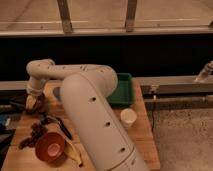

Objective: Wipe purple bowl with eraser

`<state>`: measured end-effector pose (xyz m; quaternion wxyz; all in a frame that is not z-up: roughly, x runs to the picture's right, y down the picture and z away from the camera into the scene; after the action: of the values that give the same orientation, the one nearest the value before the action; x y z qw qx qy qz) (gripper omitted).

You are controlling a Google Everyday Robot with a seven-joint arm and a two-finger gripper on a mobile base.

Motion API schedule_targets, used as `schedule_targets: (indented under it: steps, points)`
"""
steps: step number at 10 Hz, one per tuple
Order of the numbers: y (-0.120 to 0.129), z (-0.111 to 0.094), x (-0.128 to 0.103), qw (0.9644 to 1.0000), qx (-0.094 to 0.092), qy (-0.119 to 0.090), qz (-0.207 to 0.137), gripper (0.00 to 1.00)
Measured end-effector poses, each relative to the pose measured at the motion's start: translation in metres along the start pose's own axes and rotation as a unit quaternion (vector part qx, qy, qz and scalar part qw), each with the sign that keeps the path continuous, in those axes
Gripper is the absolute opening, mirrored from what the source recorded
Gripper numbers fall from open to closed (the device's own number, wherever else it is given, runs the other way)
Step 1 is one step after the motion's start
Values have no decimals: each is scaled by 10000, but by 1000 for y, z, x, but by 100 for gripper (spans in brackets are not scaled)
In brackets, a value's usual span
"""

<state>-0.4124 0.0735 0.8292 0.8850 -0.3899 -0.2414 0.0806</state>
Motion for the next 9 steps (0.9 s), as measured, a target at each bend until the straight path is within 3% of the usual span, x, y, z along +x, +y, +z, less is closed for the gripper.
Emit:
schedule_targets:
  steps: [2, 5, 7, 9]
  points:
    - [-13, -5, 20, 9995, 121, 130, 250, 0]
    - [-47, -8, 33, 9982, 280, 235, 478, 0]
    - [-62, -3, 28, 9981, 288, 261, 476, 0]
    - [-75, 5, 5, 9989, 281, 258, 265, 0]
